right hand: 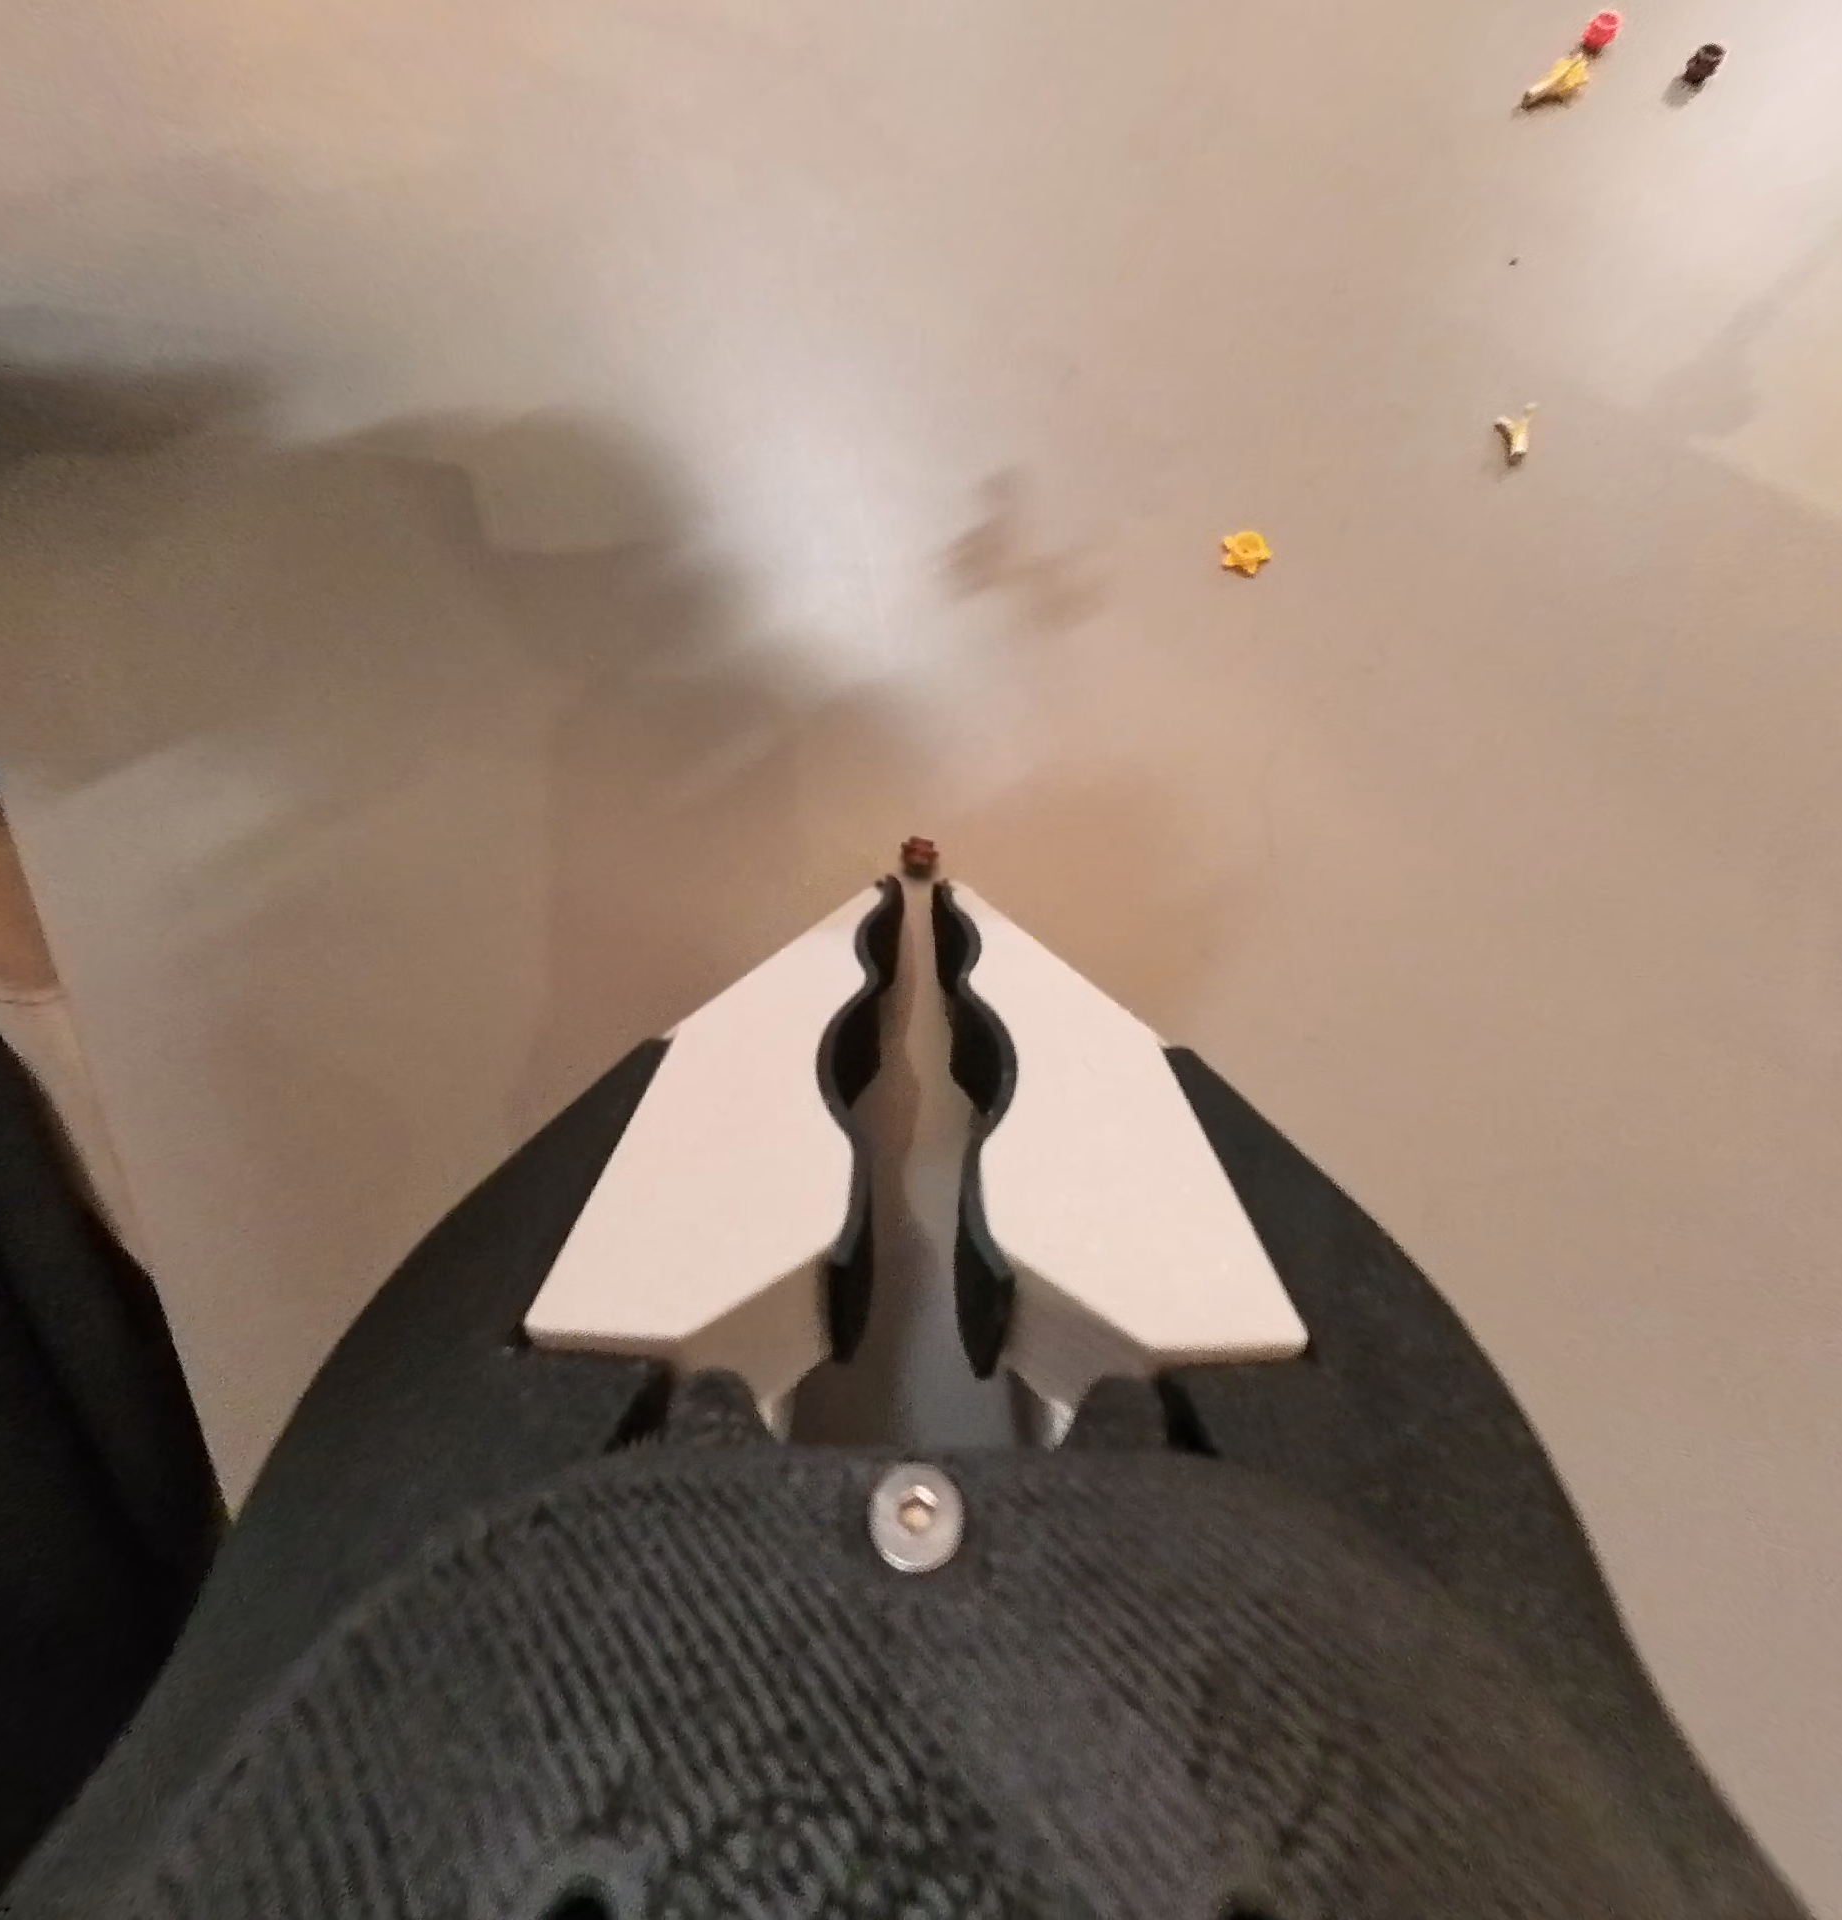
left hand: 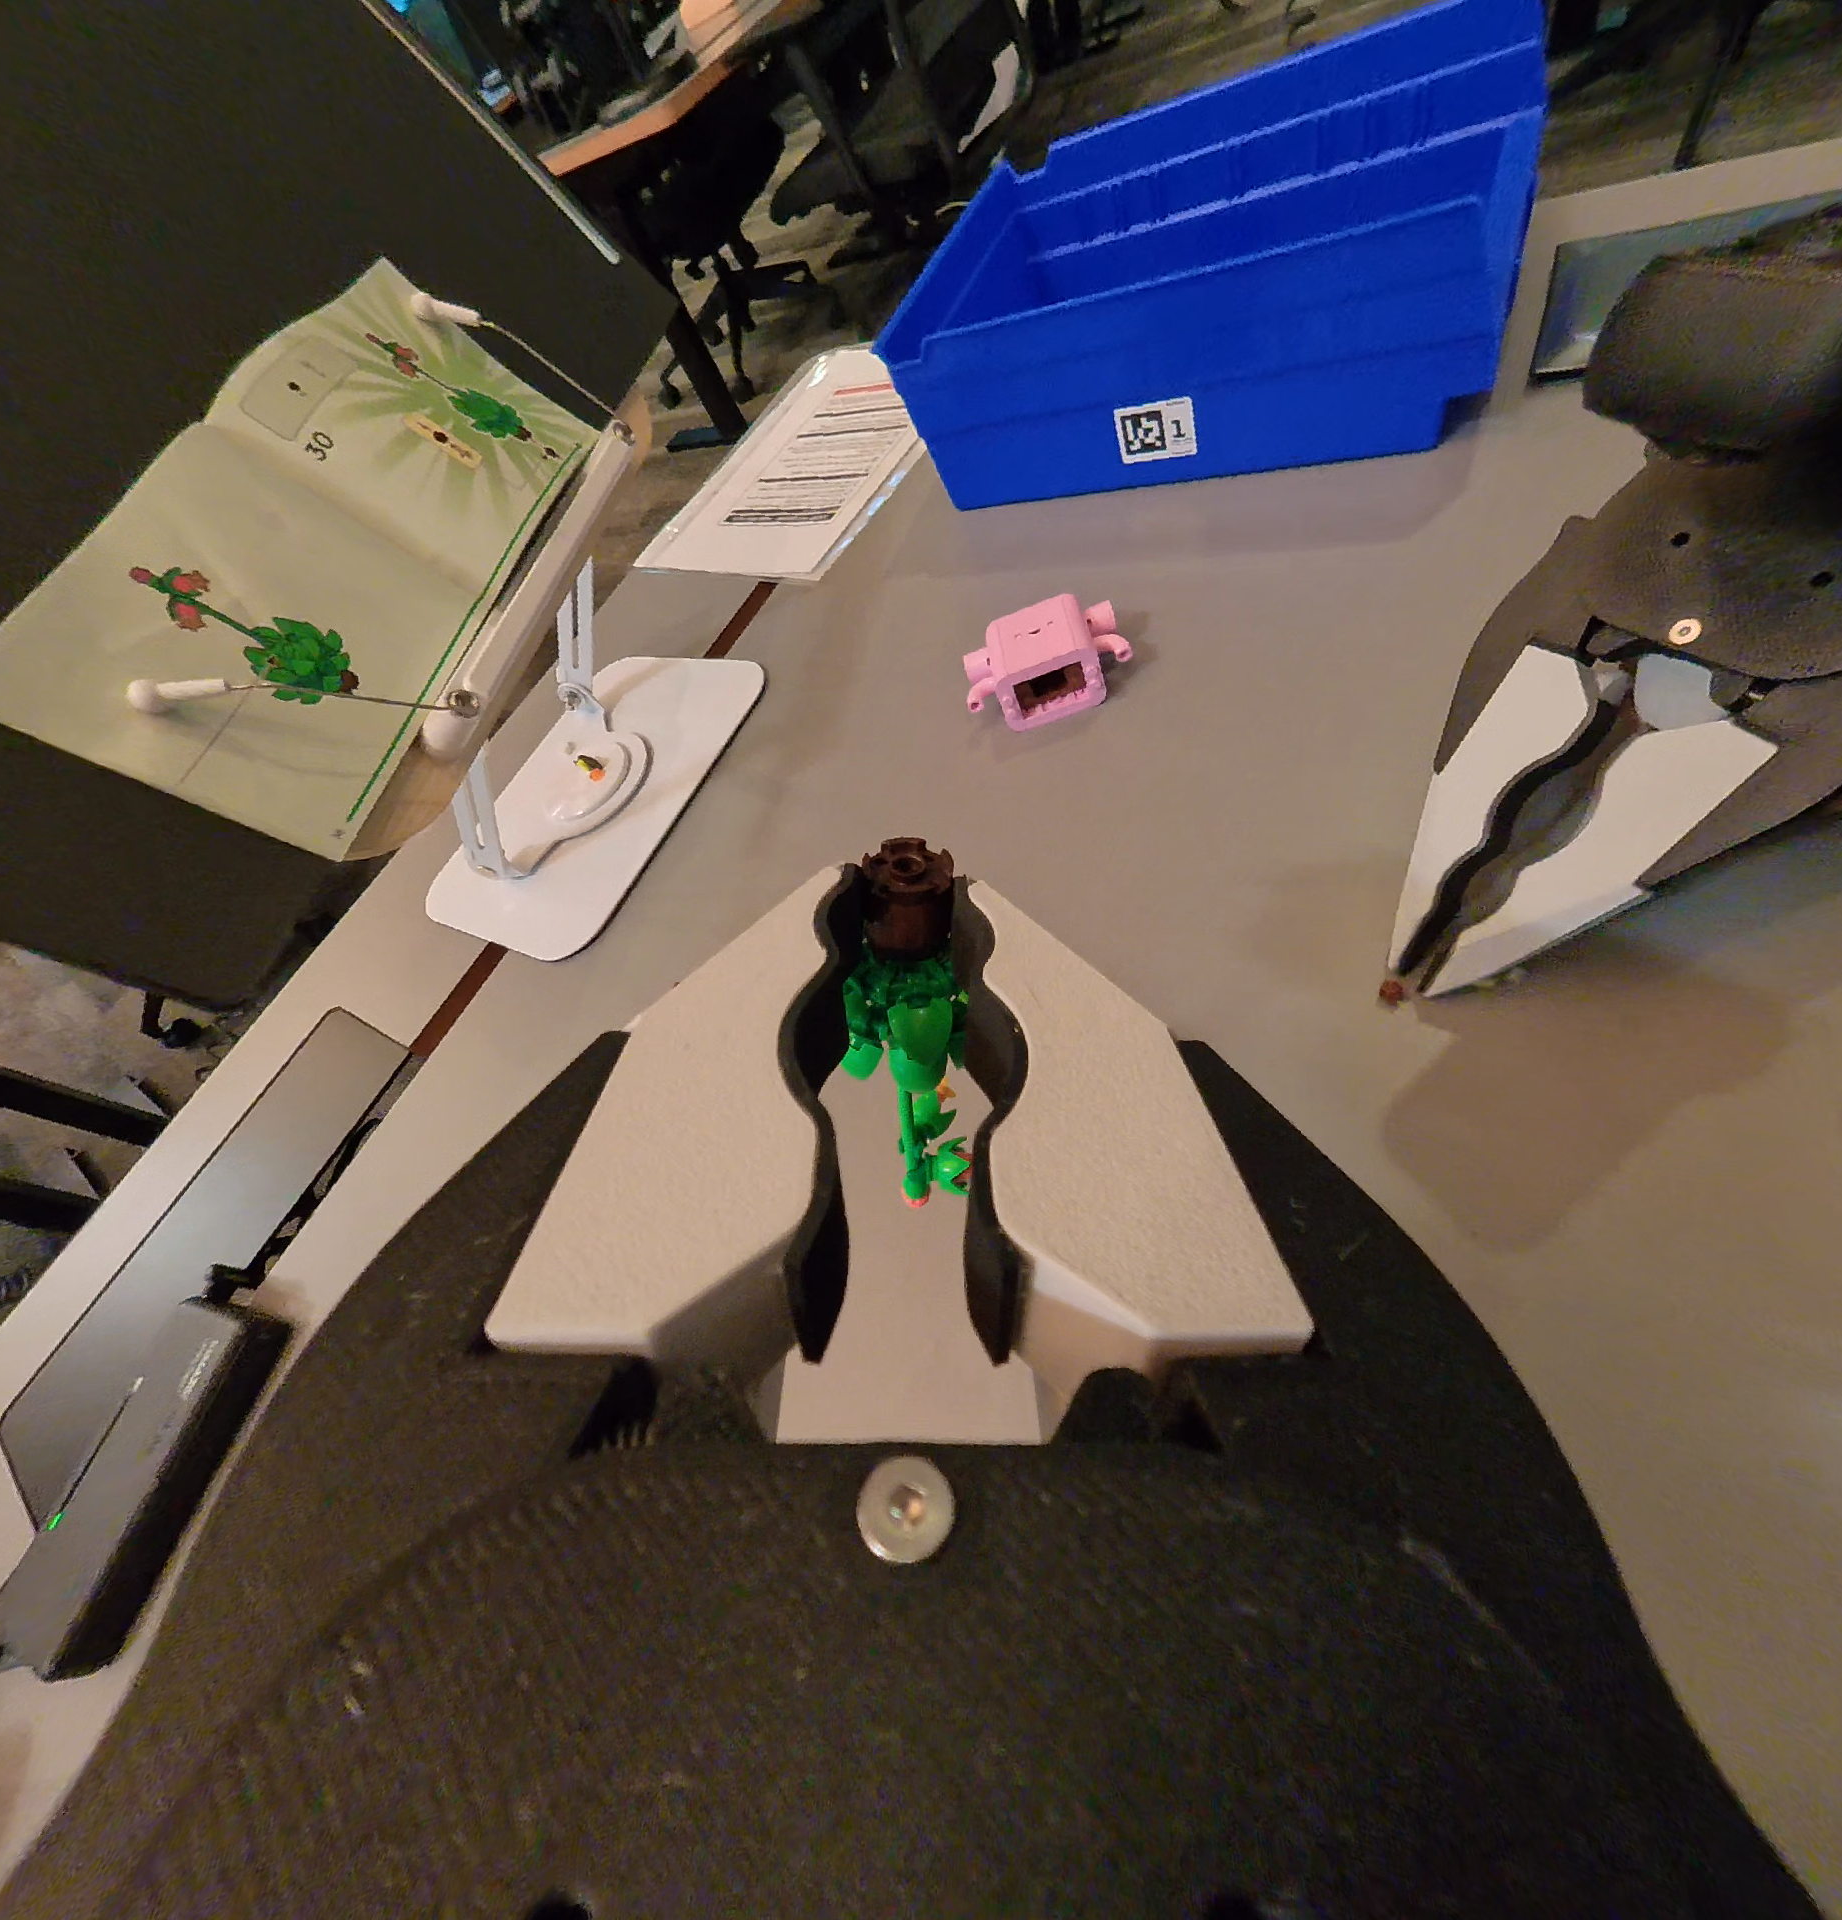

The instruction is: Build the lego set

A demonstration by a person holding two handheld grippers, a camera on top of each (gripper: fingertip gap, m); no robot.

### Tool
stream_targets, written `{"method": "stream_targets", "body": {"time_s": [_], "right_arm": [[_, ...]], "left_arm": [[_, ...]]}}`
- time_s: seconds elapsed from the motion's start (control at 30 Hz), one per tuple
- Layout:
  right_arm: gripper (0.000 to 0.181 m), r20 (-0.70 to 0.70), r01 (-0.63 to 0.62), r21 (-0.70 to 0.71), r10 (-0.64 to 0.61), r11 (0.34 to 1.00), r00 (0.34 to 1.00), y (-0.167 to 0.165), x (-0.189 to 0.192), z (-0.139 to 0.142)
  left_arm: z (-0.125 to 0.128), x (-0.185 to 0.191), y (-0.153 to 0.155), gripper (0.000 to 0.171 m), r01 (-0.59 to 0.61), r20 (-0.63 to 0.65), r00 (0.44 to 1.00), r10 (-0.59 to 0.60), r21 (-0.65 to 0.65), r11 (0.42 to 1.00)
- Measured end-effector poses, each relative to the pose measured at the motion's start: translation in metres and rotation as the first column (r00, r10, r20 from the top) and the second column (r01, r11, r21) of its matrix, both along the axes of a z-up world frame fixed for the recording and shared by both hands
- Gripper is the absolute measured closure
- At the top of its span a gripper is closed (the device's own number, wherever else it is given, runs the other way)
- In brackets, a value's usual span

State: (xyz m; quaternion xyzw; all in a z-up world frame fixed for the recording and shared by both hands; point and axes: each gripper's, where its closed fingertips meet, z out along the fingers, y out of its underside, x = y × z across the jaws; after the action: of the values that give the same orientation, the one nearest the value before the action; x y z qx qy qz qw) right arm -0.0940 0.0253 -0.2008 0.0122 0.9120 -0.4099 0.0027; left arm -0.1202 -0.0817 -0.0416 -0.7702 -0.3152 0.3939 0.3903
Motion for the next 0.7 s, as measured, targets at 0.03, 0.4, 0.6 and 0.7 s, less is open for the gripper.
{"method": "stream_targets", "body": {"time_s": [0.03, 0.4, 0.6, 0.7], "right_arm": [[0.176, 0.006, -0.002, -0.002, 0.002, 1.000, 1.000, 0.001, 0.001, 0.000], [0.174, 0.023, -0.023, -0.055, 0.025, 0.998, 0.999, -0.005, 0.010, 0.010], [0.177, -0.017, -0.030, -0.006, 0.030, 1.000, 0.999, -0.002, 0.009, 0.001], [0.180, -0.013, -0.021, 0.000, 0.021, 1.000, 1.000, 0.000, 0.006, 0.000]], "left_arm": [[0.001, 0.000, -0.001, 0.158, -0.002, -0.002, 1.000, 0.002, 0.002, 1.000], [-0.001, 0.000, 0.000, 0.157, 0.004, 0.004, 1.000, -0.004, 0.005, 1.000], [-0.001, 0.000, 0.000, 0.158, 0.001, 0.003, 1.000, -0.001, 0.002, 1.000], [-0.001, 0.000, -0.001, 0.158, 0.001, 0.003, 1.000, -0.001, 0.006, 1.000]]}}
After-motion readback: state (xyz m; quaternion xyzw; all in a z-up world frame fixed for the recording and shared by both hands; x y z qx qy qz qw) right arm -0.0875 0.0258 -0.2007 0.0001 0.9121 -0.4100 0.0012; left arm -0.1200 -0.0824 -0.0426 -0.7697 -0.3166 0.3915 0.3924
